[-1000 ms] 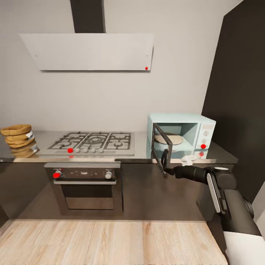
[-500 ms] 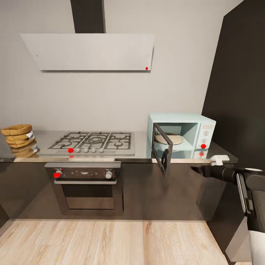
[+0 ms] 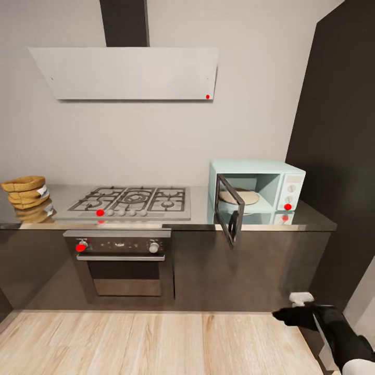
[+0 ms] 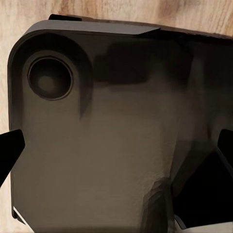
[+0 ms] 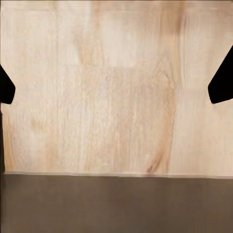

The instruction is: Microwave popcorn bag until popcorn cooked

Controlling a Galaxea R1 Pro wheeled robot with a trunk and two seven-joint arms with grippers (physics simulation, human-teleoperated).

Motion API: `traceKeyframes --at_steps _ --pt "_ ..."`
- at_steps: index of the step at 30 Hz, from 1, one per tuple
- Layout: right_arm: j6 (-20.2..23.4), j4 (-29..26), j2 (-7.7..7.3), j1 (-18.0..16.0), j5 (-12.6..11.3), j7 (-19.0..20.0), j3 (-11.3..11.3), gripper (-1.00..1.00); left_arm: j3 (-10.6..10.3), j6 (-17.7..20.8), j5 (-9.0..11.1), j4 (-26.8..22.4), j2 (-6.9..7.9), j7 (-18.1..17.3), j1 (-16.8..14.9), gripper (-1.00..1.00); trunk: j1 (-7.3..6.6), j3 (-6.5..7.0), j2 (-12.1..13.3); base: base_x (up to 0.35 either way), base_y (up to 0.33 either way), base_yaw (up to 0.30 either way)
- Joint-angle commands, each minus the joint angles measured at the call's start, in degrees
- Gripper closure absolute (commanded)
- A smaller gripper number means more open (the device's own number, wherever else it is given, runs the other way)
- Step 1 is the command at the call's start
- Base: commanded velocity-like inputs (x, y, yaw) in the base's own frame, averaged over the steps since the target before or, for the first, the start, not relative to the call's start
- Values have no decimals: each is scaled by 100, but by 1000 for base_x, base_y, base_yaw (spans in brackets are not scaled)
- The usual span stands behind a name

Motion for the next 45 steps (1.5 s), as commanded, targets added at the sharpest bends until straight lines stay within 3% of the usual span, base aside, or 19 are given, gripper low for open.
traceKeyframes --at_steps 1,3,5,6,8,9,11,14,22,24,29,40,45 --pt "-335 585 4 -6 53 -100 -23 -100 5 -7 58 -6 -1 -2 2 -100 0 -4 -3 0 0 0" --pt "-1179 1735 2 -5 56 -574 -18 -100 5 -7 58 -6 -1 0 2 -100 0 -4 -3 0 0 0" --pt "-1727 2570 8 -5 59 -939 -16 -100 5 -8 58 -6 -1 -1 2 -100 0 -4 -3 0 0 0" --pt "-2174 3318 17 -5 63 -1217 -13 -100 5 -7 58 -6 -1 0 2 -100 0 -4 -3 0 0 0" --pt "-2685 4080 18 -47 64 -1444 1 -100 5 -9 58 -6 -1 5 2 -100 0 -4 -3 0 0 0" --pt "-2834 4212 19 -55 66 -1504 10 -100 5 -9 58 -6 -1 6 2 -100 0 -4 -3 0 0 0" --pt "-2980 4298 35 101 61 -1553 17 -100 7 -11 58 -6 0 7 2 -100 0 -4 -3 0 0 0" --pt "-3198 4345 146 729 57 -1630 21 -100 6 -8 58 -6 -1 7 2 -100 0 -4 -3 0 0 0" --pt "-3455 4359 439 1722 19 -1689 21 -100 6 -6 66 -4 1 7 2 -100 0 -4 -3 0 0 0" --pt "-3473 4359 522 1790 23 -1690 18 -100 7 -10 67 -6 6 7 2 -100 0 -4 -3 0 0 0" --pt "-3464 4359 570 1814 29 -1730 21 -100 6 -6 67 -3 6 15 2 -100 0 -4 -3 0 0 42" --pt "-3507 4359 590 1850 25 -1855 21 -100 12 -6 75 6 -1 32 2 -100 0 -4 -3 0 0 262" --pt "-3528 4359 702 1873 25 -2032 21 -100 13 -6 79 17 -7 146 2 -100 0 -4 -3 0 0 277"
